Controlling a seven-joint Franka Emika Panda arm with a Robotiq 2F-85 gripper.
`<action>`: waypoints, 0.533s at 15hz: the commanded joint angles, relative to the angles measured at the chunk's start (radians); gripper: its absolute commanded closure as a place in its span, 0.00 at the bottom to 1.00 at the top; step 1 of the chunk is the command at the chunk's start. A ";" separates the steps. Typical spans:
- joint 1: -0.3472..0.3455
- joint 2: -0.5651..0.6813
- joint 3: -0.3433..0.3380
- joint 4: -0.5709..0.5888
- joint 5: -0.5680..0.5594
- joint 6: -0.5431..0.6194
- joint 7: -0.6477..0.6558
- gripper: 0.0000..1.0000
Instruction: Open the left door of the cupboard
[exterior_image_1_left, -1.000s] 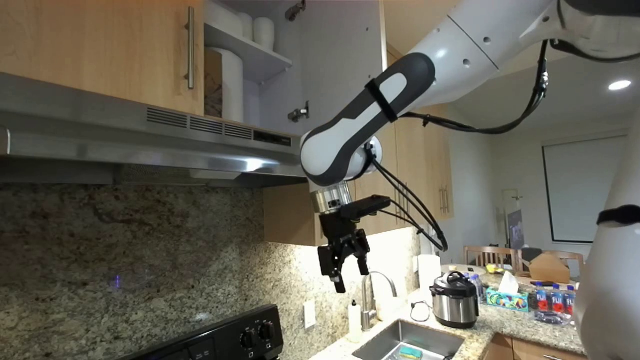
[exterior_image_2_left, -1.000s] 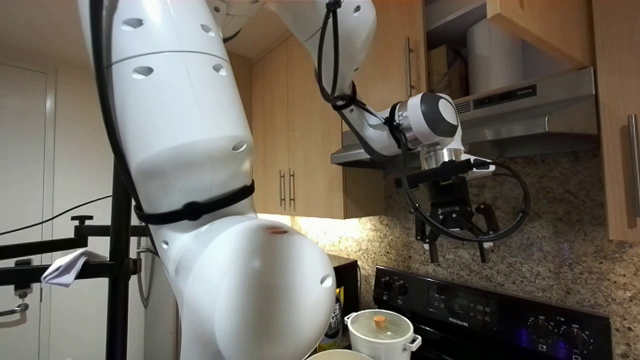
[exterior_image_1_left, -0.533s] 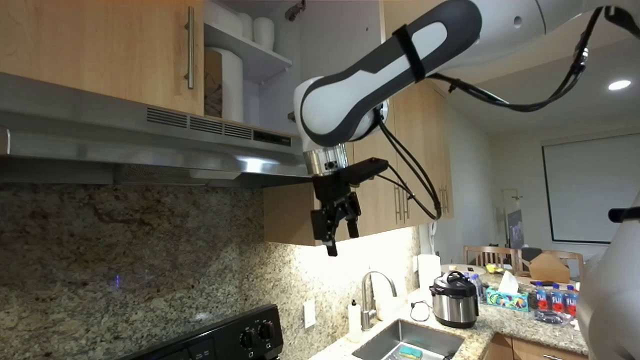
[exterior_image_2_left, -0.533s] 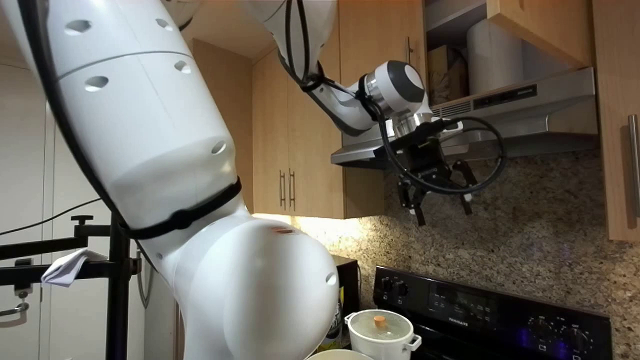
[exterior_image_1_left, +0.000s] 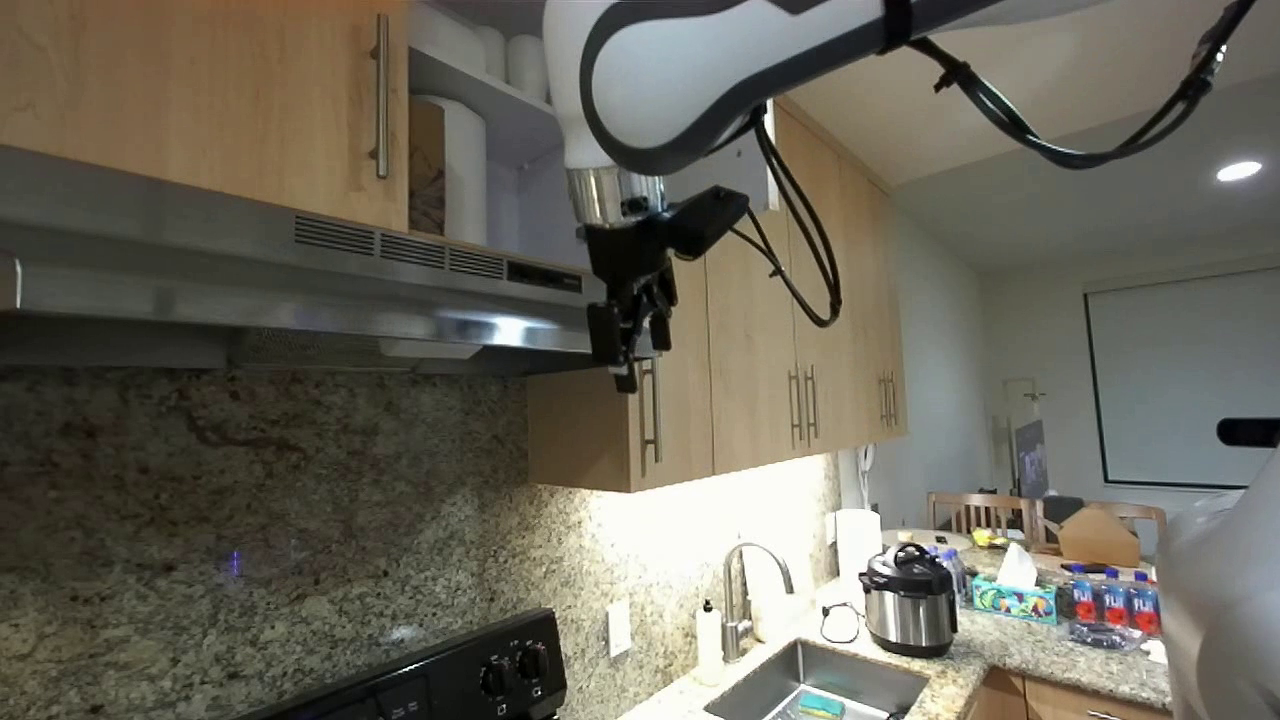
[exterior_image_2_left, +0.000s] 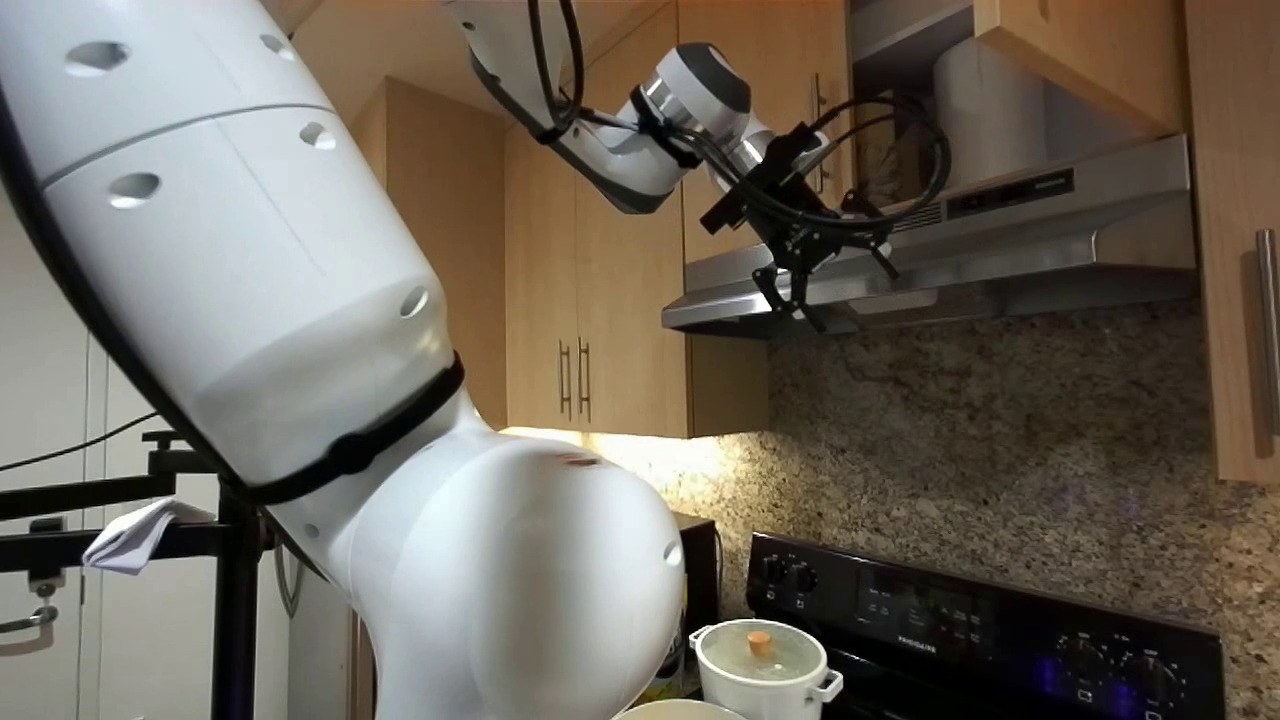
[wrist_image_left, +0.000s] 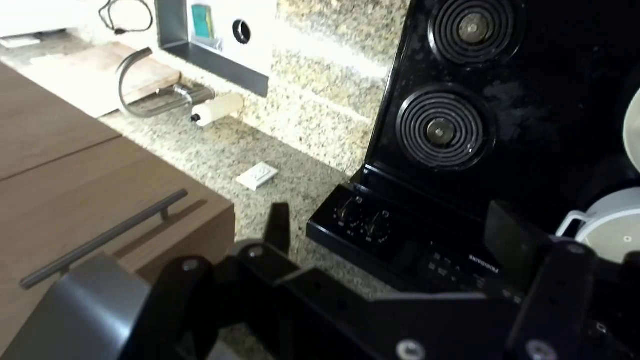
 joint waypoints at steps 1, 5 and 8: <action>0.041 -0.014 0.026 0.072 -0.037 0.048 -0.033 0.00; 0.047 -0.012 0.070 0.129 -0.042 0.229 0.066 0.00; 0.021 -0.013 0.113 0.131 -0.073 0.399 0.142 0.00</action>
